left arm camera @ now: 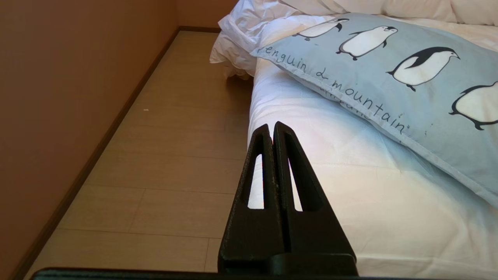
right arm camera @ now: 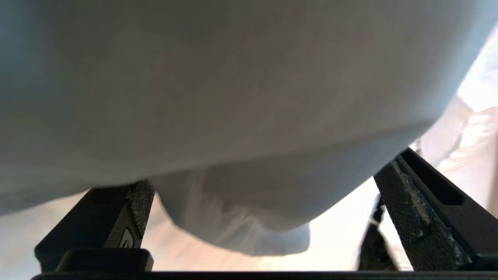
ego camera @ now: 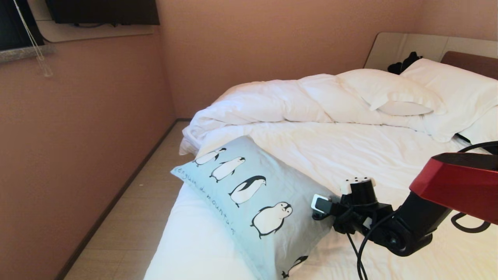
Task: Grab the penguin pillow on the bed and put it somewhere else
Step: Pick up the pillow
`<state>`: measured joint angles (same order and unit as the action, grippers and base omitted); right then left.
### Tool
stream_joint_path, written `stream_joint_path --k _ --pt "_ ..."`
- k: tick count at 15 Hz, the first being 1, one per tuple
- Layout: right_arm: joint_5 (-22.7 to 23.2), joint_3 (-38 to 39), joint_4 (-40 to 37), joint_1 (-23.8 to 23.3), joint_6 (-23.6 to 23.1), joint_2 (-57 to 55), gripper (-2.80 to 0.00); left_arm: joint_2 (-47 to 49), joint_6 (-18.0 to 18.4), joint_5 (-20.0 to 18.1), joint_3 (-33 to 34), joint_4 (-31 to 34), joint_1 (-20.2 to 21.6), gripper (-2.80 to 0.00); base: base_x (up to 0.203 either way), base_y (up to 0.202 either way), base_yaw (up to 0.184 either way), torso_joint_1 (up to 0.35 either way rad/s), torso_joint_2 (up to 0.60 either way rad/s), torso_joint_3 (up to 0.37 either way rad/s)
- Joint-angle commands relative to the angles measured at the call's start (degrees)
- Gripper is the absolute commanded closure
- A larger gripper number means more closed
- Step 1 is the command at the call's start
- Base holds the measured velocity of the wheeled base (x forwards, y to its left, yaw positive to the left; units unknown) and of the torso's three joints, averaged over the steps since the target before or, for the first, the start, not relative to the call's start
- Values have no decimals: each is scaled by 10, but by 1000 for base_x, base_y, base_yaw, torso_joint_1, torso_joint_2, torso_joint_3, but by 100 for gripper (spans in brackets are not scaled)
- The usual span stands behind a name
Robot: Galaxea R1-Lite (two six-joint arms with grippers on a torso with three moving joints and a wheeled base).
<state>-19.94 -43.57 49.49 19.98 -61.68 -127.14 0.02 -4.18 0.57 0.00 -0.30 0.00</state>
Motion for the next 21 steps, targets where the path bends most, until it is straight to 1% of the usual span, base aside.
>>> stream_joint_path --k 1,4,6,7,8,11,18,19,20,21 --pt "-1 2 61 0 -46 -11 -280 0 0 0 2 0 0 0 0 0 0 0 0 0" --pt "8 -4 68 0 -53 -16 -280 0 0 0 2 0 0 0 0 0 0 0 0 0" --pt "27 -8 69 0 -55 -16 -280 0 0 0 2 0 0 0 0 0 0 0 0 0" --pt "35 -9 69 0 -64 -16 -246 1 0 0 2 0 0 0 0 0 0 0 0 0" --pt "35 -9 70 0 -67 -17 0 1 0 0 2 0 0 0 0 0 0 0 0 0" --pt "37 -4 94 0 -70 -27 0 0 0 0 2 0 0 0 0 0 0 0 0 0" --pt "37 -1 96 0 -60 -34 0 0 0 0 2 0 0 0 0 0 0 0 0 0" --pt "39 1 96 0 -49 -33 0 1 0 0 2 0 0 0 0 0 0 0 0 0" --pt "46 5 94 0 -24 -32 0 0 0 0 2 0 0 0 0 0 0 0 0 0" --pt "58 11 92 0 14 -31 0 0 0 0 2 0 0 0 0 0 0 0 0 0"
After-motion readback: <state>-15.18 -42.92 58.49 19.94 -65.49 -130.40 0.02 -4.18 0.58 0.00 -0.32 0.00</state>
